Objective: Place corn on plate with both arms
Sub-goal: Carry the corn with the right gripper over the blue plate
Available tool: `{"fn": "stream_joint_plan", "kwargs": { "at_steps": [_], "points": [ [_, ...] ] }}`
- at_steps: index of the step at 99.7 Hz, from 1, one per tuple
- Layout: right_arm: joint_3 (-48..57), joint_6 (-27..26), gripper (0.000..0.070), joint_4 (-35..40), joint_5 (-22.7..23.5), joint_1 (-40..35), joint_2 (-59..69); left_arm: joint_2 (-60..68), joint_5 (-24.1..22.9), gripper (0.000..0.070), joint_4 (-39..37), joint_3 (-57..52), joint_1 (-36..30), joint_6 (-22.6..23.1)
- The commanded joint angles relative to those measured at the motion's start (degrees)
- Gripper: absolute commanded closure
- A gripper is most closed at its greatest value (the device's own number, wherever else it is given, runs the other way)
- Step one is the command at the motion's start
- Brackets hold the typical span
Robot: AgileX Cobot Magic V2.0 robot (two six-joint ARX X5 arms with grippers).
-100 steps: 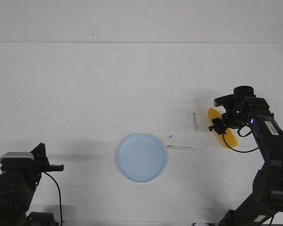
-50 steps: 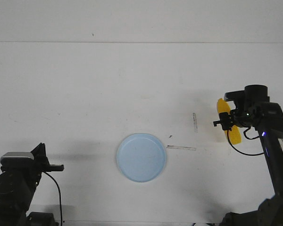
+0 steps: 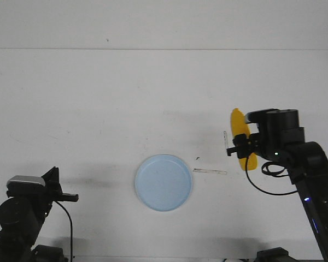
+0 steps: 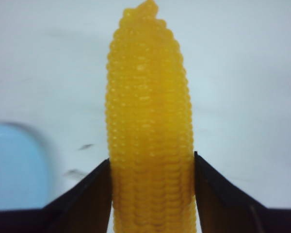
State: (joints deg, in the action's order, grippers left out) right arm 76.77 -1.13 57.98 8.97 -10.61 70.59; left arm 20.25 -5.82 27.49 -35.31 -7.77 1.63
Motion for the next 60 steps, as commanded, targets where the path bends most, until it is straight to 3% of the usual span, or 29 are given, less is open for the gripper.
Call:
{"fn": "stream_joint_plan", "kwargs": {
  "at_steps": [1,33,60],
  "points": [
    [0.90,-3.78,0.0567,-0.96,0.00,-4.04,0.87,0.31,-0.79,0.0700,-0.66,-0.66,-0.48,1.64],
    [0.90,-7.45,0.0567,-9.75,-3.08,-24.70,6.80,0.28,-2.80,0.0700,-0.59,-0.66,-0.72,1.79],
    [0.90,-6.49,0.0567,-10.40,-2.97,-32.00,18.12,0.28,-2.80,0.0700,-0.61,-0.66,-0.72,1.79]
  ]
}}
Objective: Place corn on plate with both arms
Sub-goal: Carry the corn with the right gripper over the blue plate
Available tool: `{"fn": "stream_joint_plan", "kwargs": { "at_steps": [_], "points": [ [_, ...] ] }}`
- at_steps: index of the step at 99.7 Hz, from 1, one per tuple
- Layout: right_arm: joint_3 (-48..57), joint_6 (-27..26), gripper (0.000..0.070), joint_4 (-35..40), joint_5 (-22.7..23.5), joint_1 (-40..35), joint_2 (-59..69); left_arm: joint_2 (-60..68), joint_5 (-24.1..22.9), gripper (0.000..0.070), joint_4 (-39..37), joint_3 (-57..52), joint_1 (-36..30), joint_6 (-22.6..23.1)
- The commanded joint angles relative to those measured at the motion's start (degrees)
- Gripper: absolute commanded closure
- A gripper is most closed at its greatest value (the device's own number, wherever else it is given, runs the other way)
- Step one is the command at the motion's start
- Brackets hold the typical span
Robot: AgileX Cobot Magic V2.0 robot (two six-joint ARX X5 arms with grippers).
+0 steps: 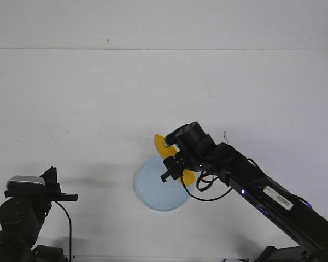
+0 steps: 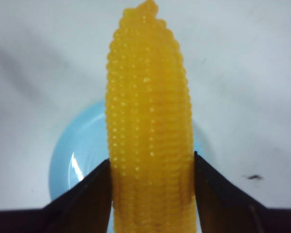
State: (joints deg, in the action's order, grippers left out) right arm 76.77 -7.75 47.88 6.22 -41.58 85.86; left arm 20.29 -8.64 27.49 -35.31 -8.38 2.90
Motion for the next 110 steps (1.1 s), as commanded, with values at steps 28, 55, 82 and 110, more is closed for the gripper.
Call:
{"fn": "stream_joint_plan", "kwargs": {
  "at_steps": [28,55,82,110],
  "points": [
    [0.90,0.13,0.0565,-0.31,-0.11,-3.50,13.16,0.24,0.02,0.0700,-0.61,-0.66,-0.11,0.52],
    [0.90,0.13,0.0551,-0.55,0.02,-4.55,15.56,0.24,0.02,0.0700,-0.66,-0.66,-0.11,0.55],
    [0.90,0.13,0.0117,-0.76,0.20,-4.96,15.43,0.24,0.02,0.0700,-0.70,-0.66,-0.11,0.55],
    [2.62,0.15,0.0125,-2.75,-0.28,-3.85,11.93,0.24,0.02,0.0700,-1.92,-0.66,-0.11,0.52]
  ]
}}
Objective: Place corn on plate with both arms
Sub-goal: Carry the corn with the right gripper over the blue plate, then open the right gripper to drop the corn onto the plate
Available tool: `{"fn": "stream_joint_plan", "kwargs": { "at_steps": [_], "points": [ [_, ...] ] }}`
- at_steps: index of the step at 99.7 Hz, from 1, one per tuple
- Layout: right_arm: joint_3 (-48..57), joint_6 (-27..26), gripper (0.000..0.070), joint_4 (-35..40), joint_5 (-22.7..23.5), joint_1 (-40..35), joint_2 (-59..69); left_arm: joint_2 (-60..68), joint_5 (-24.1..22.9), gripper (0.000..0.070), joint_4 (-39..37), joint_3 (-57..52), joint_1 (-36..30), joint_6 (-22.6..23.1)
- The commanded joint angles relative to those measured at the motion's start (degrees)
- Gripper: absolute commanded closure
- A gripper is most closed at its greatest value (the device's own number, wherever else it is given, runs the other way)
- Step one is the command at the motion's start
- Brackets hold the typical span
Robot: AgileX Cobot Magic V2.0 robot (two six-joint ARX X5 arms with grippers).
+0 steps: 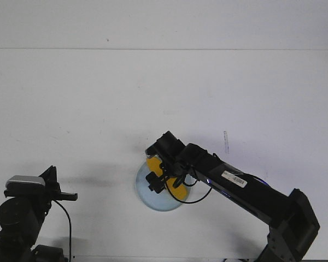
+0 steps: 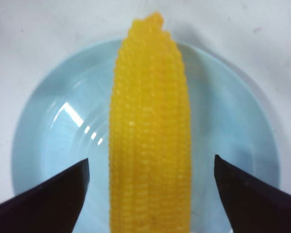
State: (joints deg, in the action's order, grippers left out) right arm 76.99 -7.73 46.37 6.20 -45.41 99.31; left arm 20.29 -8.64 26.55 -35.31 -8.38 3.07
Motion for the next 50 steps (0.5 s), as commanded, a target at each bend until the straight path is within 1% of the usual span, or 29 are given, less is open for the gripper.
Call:
{"fn": "stream_joint_plan", "kwargs": {
  "at_steps": [1,7,19,28,29,31,37,40,50],
  "points": [
    [2.54,0.13,0.0128,-1.40,-0.26,0.11,-1.73,0.24,0.02,0.0700,-0.98,-0.66,-0.11,0.35],
    [3.34,0.50,0.0181,-1.92,-0.24,1.05,-3.30,0.24,0.02,0.0700,-1.01,-0.66,-0.11,0.35],
    [4.52,1.29,0.0328,-2.99,-0.24,4.33,-6.82,0.24,0.02,0.0700,-1.01,-0.66,-0.11,0.33],
    [4.52,2.19,0.0517,-3.37,-0.31,8.39,-10.10,0.24,0.02,0.0700,-1.01,-0.66,-0.11,0.35],
    [4.52,2.23,0.0527,-3.37,-0.31,8.63,-10.27,0.24,0.02,0.0700,-1.01,-0.66,-0.11,0.35],
    [4.52,2.49,0.0575,-3.30,-0.39,9.92,-11.13,0.24,0.02,0.0700,-1.01,-0.66,-0.11,0.35],
    [4.52,3.39,0.0665,-3.13,-0.68,13.27,-13.22,0.24,0.04,0.0700,-1.01,-0.66,-0.11,0.33],
    [4.52,3.74,0.0692,-3.13,-0.98,15.04,-14.21,0.24,0.02,0.0700,-1.01,-0.66,-0.11,0.33],
    [4.52,6.51,0.0693,-3.19,-2.25,21.40,-17.49,0.24,0.04,0.0700,-1.03,-0.66,-0.11,0.31]
  ]
}}
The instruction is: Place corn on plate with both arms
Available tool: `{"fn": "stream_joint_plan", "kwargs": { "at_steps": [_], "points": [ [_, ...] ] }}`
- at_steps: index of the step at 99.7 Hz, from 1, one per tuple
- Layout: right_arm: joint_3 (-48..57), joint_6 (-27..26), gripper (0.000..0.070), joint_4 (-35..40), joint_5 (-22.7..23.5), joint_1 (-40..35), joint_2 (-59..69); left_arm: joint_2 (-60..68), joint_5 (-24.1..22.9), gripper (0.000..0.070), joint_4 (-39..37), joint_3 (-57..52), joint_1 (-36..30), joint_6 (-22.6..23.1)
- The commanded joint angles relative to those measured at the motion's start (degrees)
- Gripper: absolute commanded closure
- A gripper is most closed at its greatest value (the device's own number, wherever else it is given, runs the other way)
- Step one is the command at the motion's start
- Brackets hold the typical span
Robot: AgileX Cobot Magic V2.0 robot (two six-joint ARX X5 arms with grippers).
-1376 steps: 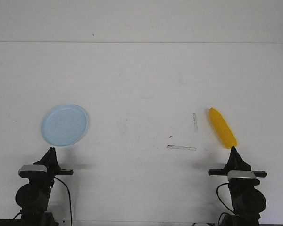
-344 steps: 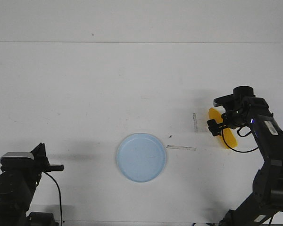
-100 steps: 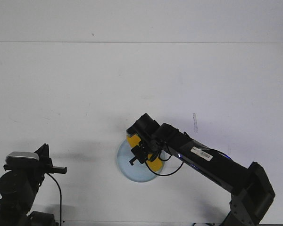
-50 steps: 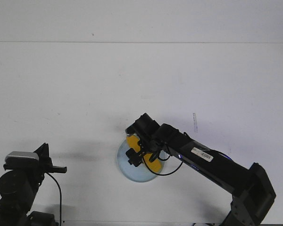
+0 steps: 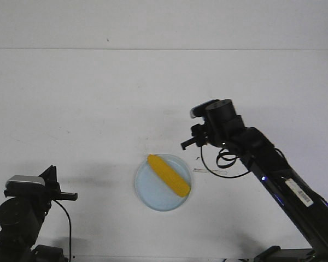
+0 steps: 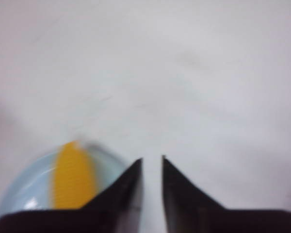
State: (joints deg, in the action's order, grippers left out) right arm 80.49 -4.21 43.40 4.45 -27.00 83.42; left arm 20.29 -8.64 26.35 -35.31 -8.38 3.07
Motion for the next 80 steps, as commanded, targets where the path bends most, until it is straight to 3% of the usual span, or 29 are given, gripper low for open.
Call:
{"fn": "stream_joint_plan", "kwargs": {
  "at_steps": [1,23,41,69,80],
  "points": [
    [1.03,3.26,0.0693,-0.20,-0.57,3.58,-1.86,0.24,0.04,0.0700,-0.83,-0.66,-0.11,0.31],
    [-0.79,6.25,0.0694,0.24,-2.97,17.18,-6.99,0.24,0.04,0.0700,-0.96,-0.66,-0.11,0.31],
    [-11.34,6.23,0.0693,-2.40,-2.99,25.99,-13.33,0.24,0.04,0.0700,-0.94,-0.66,-0.11,-0.22],
    [-36.26,5.53,0.0693,-12.68,-2.99,28.79,-29.94,0.24,0.04,0.0700,-0.87,-0.66,-0.11,-0.76],
    [-42.53,5.62,0.0693,-13.20,-2.97,28.41,-39.85,0.24,0.04,0.0700,-0.72,-0.66,-0.11,-0.76]
  ]
}}
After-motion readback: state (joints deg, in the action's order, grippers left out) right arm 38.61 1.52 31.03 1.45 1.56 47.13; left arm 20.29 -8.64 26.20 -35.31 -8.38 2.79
